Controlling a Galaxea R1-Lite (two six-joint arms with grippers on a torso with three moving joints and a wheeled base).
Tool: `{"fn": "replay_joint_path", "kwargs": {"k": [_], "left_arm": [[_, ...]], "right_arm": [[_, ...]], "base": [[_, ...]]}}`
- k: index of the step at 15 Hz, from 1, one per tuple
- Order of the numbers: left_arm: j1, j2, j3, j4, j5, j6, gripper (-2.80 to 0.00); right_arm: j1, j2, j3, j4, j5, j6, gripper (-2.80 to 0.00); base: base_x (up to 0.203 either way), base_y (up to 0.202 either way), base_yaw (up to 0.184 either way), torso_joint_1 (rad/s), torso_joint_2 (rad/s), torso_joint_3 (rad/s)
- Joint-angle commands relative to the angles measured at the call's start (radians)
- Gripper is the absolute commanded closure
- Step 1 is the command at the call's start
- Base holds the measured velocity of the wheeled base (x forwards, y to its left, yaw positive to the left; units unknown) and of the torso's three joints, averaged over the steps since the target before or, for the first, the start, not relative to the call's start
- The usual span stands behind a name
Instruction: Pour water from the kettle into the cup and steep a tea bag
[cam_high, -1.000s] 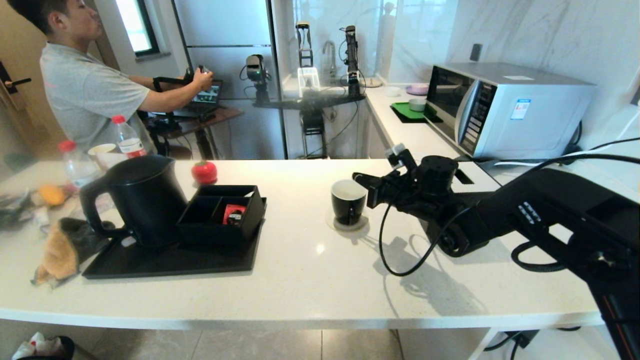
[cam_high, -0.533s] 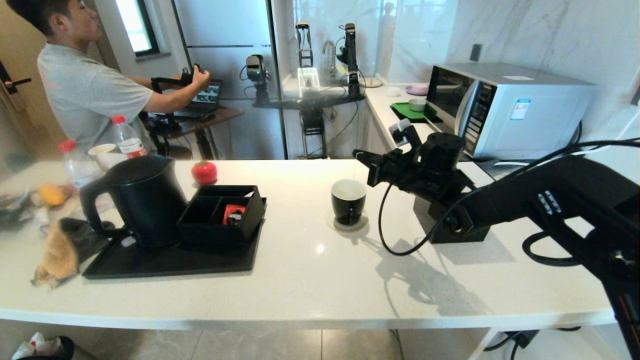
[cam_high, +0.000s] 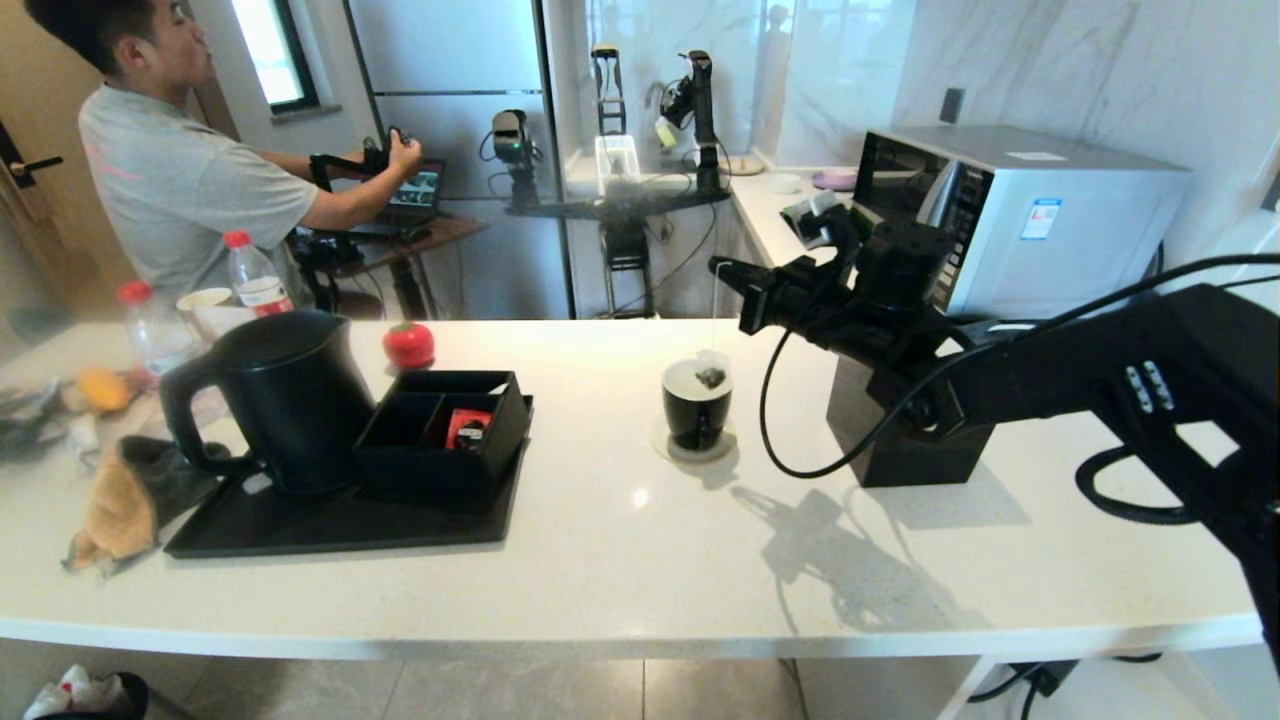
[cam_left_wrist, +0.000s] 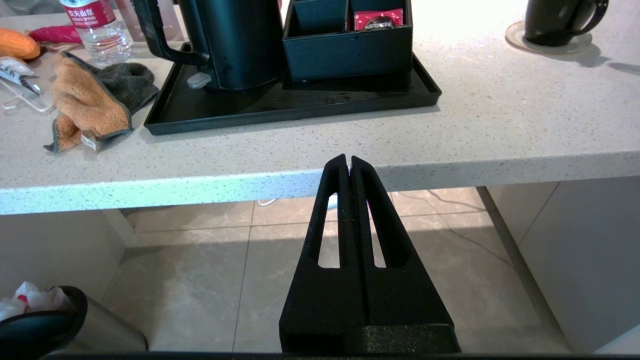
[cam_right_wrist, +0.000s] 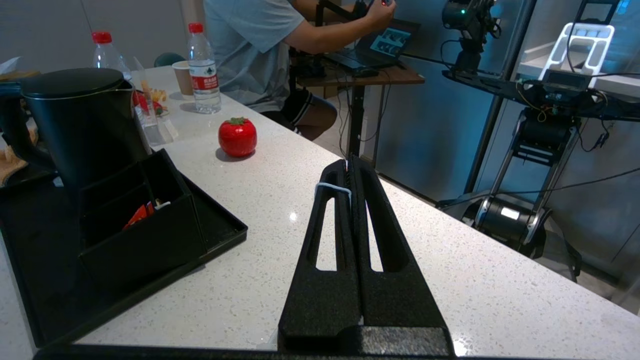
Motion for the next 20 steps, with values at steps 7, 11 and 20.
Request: {"fn": "replay_joint_path", "kwargs": {"k": [7, 11, 20], "left_arm": [[0.000, 0.000, 0.000, 0.001, 0.000, 0.000, 0.00], [0.000, 0.000, 0.000, -0.001, 0.000, 0.000, 0.00], [0.000, 0.000, 0.000, -0.001, 0.000, 0.001, 0.00]], "right_arm": [[-0.036, -0.022, 0.092, -0.032, 0.001, -0.006, 0.00], [-0.047, -0.027, 0.145, -0.068, 0.002, -0.005, 0.00], [-0.057, -0.039, 0.125, -0.056, 0.002, -0.005, 0.00]], "base": [[0.000, 0.000, 0.000, 0.000, 0.00, 0.000], [0.000, 0.000, 0.000, 0.000, 0.00, 0.000], [0.000, 0.000, 0.000, 0.000, 0.00, 0.000]]}}
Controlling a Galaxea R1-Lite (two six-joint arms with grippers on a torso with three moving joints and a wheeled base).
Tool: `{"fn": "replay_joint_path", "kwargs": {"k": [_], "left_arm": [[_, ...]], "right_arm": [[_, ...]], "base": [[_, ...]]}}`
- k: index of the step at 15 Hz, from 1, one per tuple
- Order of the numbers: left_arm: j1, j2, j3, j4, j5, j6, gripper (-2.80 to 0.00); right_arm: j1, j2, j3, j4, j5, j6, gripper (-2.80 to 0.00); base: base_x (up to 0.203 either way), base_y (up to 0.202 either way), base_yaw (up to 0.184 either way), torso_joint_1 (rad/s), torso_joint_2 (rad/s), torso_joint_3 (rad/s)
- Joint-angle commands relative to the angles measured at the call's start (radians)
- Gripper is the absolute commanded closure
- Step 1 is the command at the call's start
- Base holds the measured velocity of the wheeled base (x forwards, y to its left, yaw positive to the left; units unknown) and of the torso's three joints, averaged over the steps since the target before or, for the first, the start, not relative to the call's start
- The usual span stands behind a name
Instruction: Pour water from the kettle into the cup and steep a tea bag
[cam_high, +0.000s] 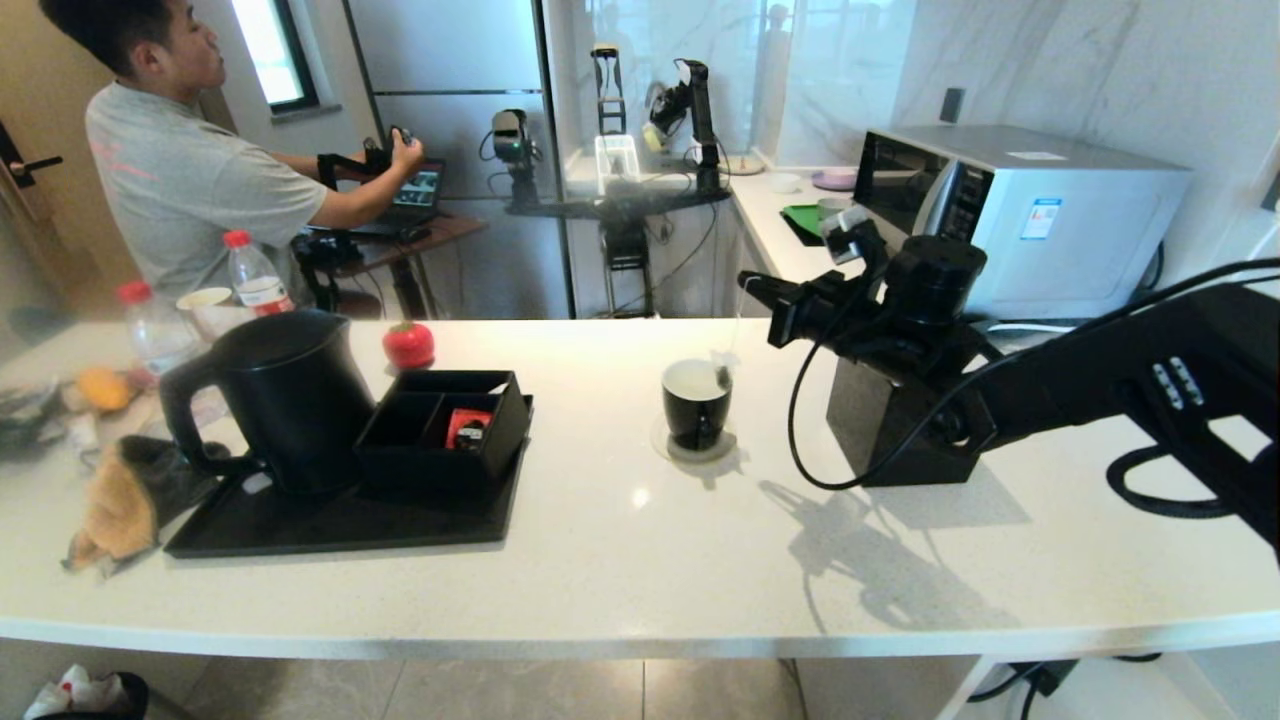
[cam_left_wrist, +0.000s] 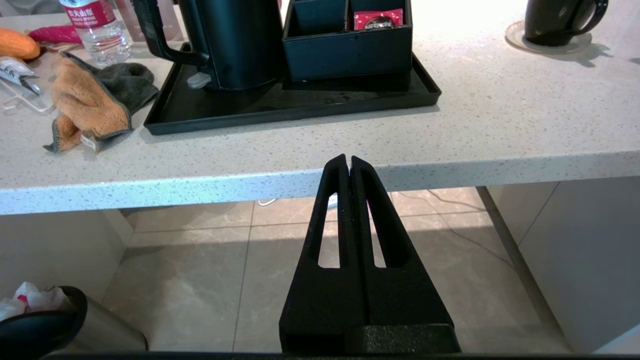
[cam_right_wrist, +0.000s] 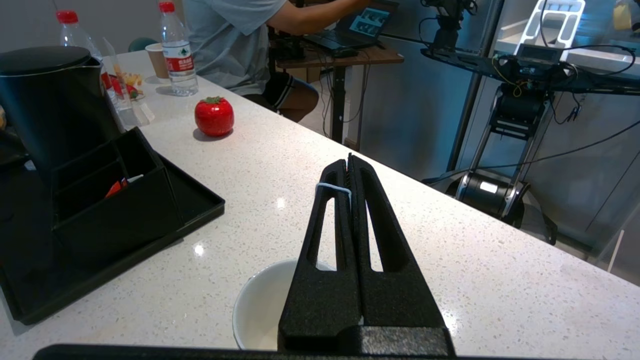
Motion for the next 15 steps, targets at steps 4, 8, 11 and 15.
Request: {"fn": "replay_joint_path", "kwargs": {"k": [4, 8, 11, 15], "left_arm": [[0.000, 0.000, 0.000, 0.001, 0.000, 0.000, 0.00], [0.000, 0.000, 0.000, 0.001, 0.000, 0.000, 0.00], [0.000, 0.000, 0.000, 0.000, 0.000, 0.001, 0.00], [0.000, 0.000, 0.000, 0.000, 0.000, 0.000, 0.00]], "right_arm": [[-0.006, -0.018, -0.002, -0.005, 0.003, 0.000, 0.00], [-0.006, -0.022, 0.001, -0.005, 0.003, 0.002, 0.00], [-0.006, -0.022, 0.003, -0.005, 0.003, 0.001, 0.00], [-0.008, -0.029, 0.000, -0.002, 0.003, 0.002, 0.00]], "base": [[0.000, 0.000, 0.000, 0.000, 0.00, 0.000], [0.000, 0.000, 0.000, 0.000, 0.00, 0.000], [0.000, 0.000, 0.000, 0.000, 0.00, 0.000], [0.000, 0.000, 0.000, 0.000, 0.00, 0.000]]}}
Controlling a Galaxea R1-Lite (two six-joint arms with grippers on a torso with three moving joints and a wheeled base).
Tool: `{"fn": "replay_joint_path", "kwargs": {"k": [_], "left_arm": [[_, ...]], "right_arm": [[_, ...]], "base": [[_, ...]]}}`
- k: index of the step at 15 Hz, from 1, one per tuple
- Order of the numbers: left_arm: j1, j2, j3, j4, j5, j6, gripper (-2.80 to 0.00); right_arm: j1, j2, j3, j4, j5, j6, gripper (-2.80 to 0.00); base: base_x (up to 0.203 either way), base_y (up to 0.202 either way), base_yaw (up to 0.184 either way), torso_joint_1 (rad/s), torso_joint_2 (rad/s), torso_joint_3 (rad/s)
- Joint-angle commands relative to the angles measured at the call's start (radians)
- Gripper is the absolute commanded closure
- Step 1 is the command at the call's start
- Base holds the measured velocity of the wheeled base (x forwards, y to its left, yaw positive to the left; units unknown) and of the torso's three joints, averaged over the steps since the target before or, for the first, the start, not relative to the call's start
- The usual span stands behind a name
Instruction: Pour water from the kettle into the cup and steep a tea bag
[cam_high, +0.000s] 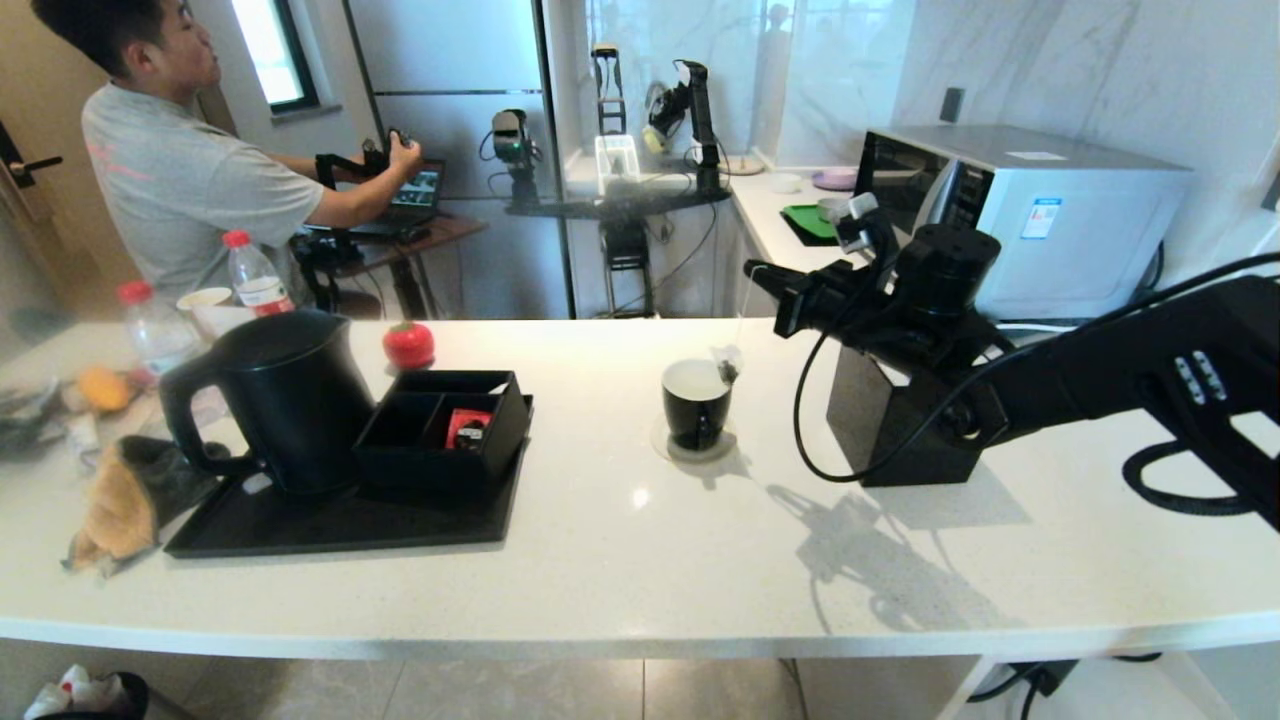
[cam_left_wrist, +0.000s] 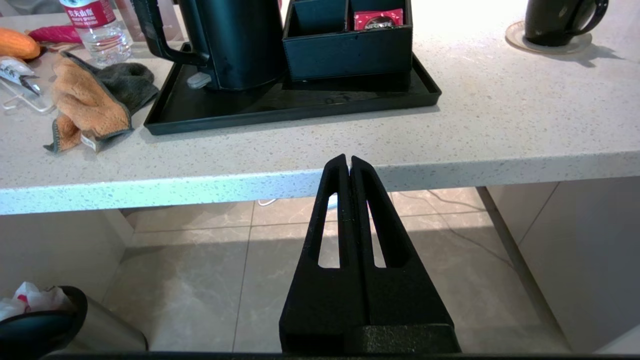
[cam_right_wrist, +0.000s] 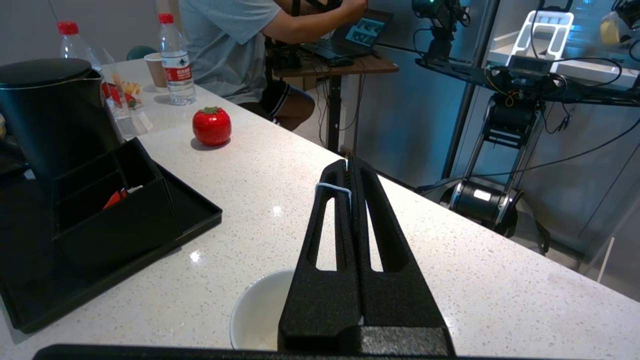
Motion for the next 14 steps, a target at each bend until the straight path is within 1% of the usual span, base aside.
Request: {"fn": "replay_joint_path", "kwargs": {"k": [1, 7, 10, 14], "left_arm": [[0.000, 0.000, 0.000, 0.001, 0.000, 0.000, 0.00], [0.000, 0.000, 0.000, -0.001, 0.000, 0.000, 0.00], [0.000, 0.000, 0.000, 0.000, 0.000, 0.000, 0.00], [0.000, 0.000, 0.000, 0.001, 0.000, 0.000, 0.00]], "right_arm": [[-0.002, -0.011, -0.001, 0.000, 0.003, 0.000, 0.00], [-0.030, -0.041, -0.016, 0.014, 0.003, 0.000, 0.00], [-0.051, -0.063, -0.082, 0.060, 0.003, 0.000, 0.00], [-0.099, -0.091, -0.176, 0.117, 0.004, 0.002, 0.00]], "base": [[0.000, 0.000, 0.000, 0.000, 0.00, 0.000], [0.000, 0.000, 0.000, 0.000, 0.00, 0.000], [0.000, 0.000, 0.000, 0.000, 0.00, 0.000], [0.000, 0.000, 0.000, 0.000, 0.00, 0.000]]}}
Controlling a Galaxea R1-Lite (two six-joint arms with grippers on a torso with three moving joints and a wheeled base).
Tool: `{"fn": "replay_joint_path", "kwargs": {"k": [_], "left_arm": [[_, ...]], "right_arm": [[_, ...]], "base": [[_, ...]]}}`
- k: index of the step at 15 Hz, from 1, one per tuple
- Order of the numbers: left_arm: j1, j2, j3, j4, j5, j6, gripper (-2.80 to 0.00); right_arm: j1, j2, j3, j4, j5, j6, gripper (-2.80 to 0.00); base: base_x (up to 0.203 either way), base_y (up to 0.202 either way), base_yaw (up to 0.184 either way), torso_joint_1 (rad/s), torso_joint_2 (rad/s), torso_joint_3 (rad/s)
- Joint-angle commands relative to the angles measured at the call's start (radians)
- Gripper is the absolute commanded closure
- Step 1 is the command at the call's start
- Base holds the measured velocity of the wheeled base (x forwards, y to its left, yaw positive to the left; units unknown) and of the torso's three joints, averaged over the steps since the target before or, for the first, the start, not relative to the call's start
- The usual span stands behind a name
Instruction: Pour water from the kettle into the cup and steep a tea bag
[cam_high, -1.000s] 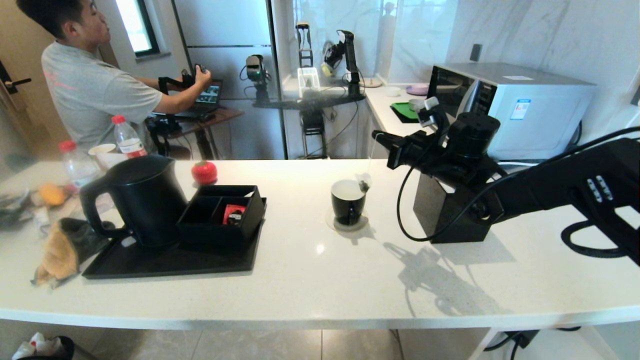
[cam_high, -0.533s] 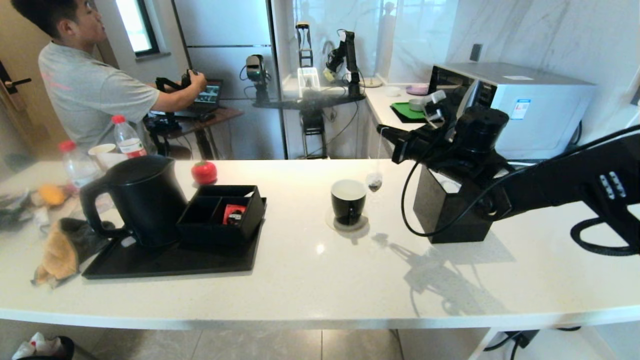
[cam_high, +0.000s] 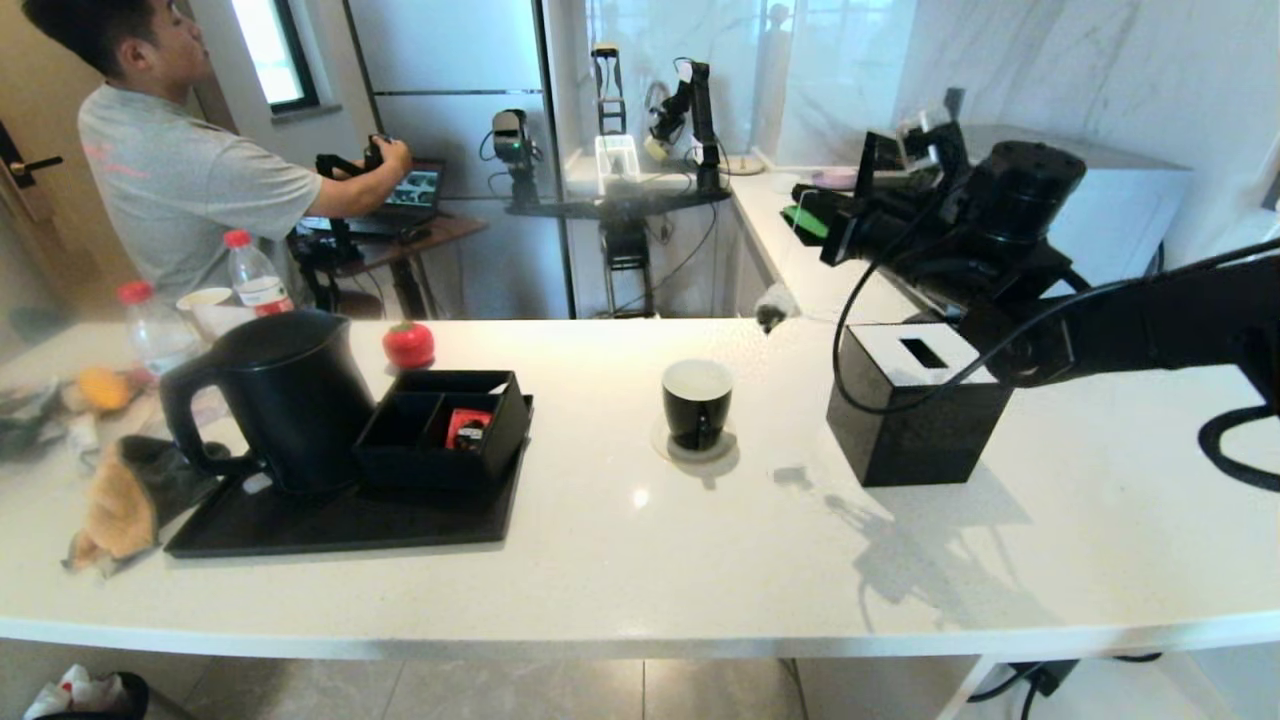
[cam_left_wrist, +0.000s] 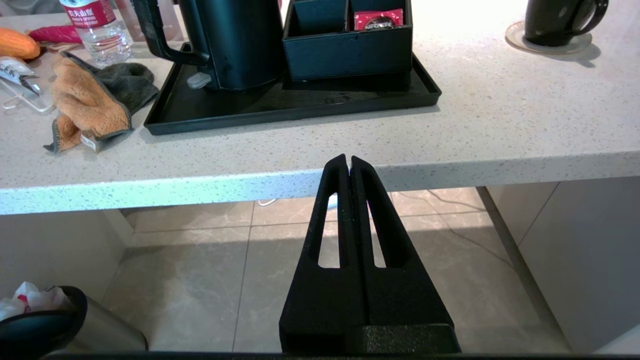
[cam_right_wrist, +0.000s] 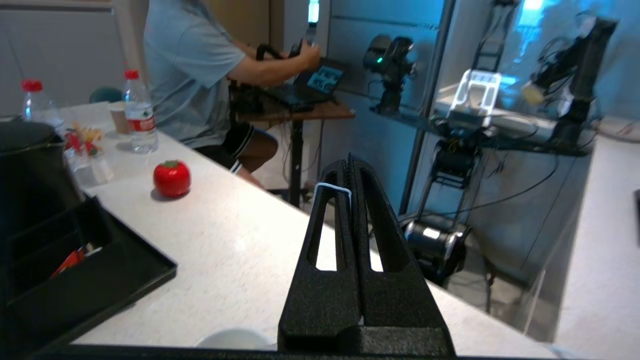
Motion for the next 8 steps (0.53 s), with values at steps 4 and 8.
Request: {"fn": "replay_joint_path", "kwargs": {"k": [4, 8], "left_arm": [[0.000, 0.000, 0.000, 0.001, 0.000, 0.000, 0.00], [0.000, 0.000, 0.000, 0.001, 0.000, 0.001, 0.00]], "right_arm": [[-0.097, -0.032, -0.063, 0.038, 0.005, 0.001, 0.00], [-0.176, -0.040, -0.060, 0.042, 0.006, 0.002, 0.00]], "base": [[0.000, 0.000, 0.000, 0.000, 0.00, 0.000], [0.000, 0.000, 0.000, 0.000, 0.00, 0.000]]}}
